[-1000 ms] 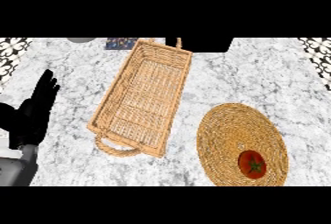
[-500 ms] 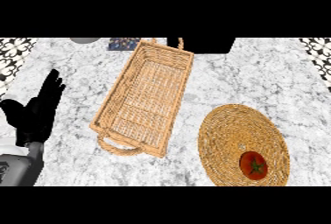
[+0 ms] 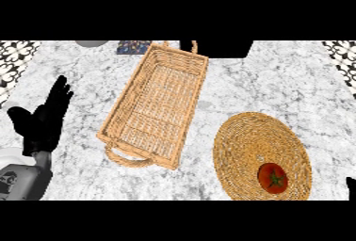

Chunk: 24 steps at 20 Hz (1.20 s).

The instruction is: Pick the tomato from the placemat and place it in the basket

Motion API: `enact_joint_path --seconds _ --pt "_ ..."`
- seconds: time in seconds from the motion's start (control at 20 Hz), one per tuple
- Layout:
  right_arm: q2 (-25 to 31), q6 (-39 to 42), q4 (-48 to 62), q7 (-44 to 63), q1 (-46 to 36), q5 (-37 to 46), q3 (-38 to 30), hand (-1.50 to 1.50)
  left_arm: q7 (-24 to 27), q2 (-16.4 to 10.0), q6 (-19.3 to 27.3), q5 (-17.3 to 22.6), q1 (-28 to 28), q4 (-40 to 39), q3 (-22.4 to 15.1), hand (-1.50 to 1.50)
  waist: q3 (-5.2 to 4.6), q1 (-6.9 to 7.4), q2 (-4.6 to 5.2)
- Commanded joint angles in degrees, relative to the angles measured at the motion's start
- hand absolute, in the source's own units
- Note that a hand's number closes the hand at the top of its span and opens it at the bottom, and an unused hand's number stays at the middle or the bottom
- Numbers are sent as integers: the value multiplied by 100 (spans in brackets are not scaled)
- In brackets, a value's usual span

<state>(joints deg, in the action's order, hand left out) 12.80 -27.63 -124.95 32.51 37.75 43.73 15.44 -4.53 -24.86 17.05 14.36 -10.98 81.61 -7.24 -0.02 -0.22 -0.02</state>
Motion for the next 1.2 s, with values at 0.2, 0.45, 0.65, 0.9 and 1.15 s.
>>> enact_joint_path --seconds 0.2,0.45,0.65,0.9,1.15 --pt "-481 -930 1222 -804 -388 381 85 -150 212 142 -296 -78 302 -29 312 0 3 0 -3" --pt "-665 -910 1157 -601 -348 786 314 -150 -283 263 -238 -458 152 330 343 0 2 2 -3" --pt "-512 -843 1222 -777 -575 398 83 -150 -499 301 -429 -490 75 449 495 0 2 2 -3" --pt "-740 -955 1475 -782 -713 762 309 -150 -565 450 -482 -671 -178 151 638 0 1 -8 1" --pt "-575 -986 2074 -1017 -1114 105 -191 -150 -224 468 -796 -632 -31 19 913 0 2 7 1"
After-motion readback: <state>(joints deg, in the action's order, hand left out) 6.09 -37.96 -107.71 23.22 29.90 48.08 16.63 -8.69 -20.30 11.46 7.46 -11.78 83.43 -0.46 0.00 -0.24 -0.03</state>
